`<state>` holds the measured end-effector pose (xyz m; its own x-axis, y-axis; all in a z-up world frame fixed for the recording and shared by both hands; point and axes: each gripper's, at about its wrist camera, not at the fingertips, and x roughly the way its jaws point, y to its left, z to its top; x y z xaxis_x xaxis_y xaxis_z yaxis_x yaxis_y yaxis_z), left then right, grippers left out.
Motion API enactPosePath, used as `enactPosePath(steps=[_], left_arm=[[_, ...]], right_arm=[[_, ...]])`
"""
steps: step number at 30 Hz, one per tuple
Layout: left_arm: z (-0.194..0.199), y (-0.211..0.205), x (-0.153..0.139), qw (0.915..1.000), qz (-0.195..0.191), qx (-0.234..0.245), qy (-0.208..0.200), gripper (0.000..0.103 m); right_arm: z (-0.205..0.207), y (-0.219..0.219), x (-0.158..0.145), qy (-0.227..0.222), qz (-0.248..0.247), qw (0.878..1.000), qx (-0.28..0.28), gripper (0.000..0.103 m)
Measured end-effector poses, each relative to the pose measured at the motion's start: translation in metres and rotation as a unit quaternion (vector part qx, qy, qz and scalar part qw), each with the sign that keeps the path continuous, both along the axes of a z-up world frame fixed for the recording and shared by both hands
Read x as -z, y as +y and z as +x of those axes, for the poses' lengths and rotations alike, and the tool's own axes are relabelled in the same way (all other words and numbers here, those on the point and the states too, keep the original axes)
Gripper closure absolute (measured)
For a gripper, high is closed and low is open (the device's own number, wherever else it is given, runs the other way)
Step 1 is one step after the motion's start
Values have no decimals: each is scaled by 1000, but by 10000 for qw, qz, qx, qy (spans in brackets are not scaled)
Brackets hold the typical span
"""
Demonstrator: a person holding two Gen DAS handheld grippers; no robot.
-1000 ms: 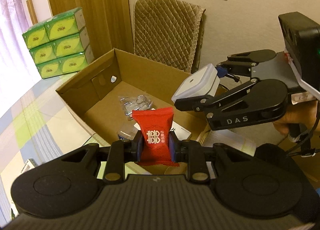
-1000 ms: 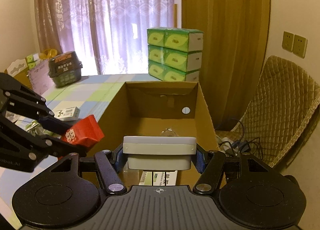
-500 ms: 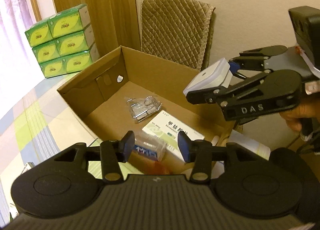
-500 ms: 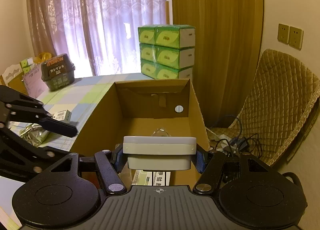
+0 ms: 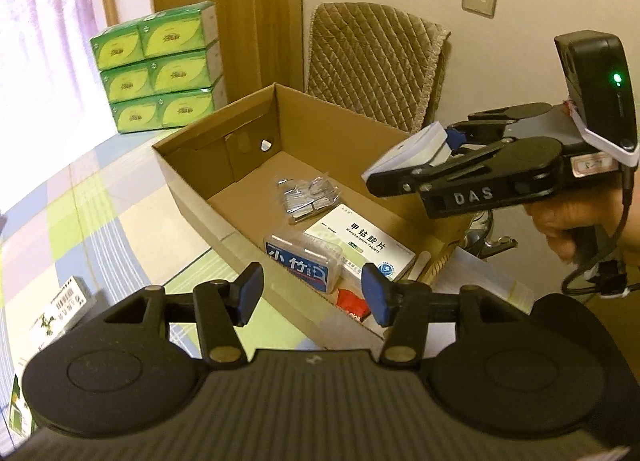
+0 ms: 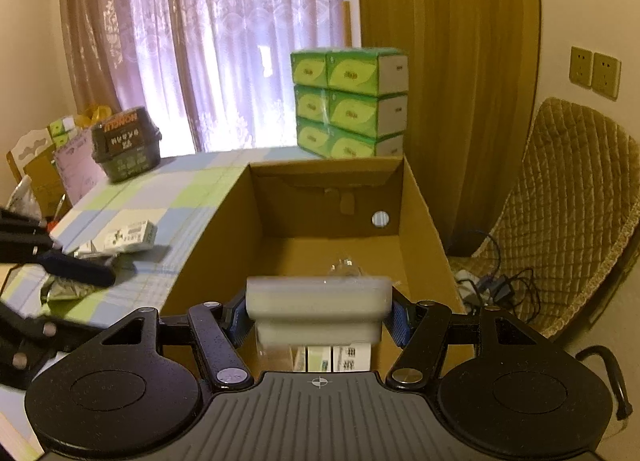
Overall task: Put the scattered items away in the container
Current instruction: 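Open both grippers to drop the packet and night light into the cardboard box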
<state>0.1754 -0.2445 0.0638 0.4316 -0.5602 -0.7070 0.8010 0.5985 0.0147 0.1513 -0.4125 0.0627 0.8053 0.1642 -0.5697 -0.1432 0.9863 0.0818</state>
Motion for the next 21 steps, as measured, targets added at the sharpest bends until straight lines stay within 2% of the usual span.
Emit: enactPosePath(steps=[3,4,5,6,13,21], left_arm=[[-1,6,0,9999,-36,-99,21,52],[-1,7,0,9999,-41,-115,23,52],[-1,9,0,9999,-49,-132,27,52],[-2,11,0,9999,-60,-153,31,51],[-7,20,8,9995,-106,-265,142,48],[-19,30,12,9988,-147,-420,204,45]], right_arm=[[5,1,1,-30,32,10000,-32,34],[6,0,1,-27,36,10000,2,31],[6,-1,0,-51,65,10000,38,22],[4,-3,-1,-98,119,9999,73,20],[-12,-7,-8,-134,230,9995,166,20],[-42,1,2,69,322,9991,250,20]])
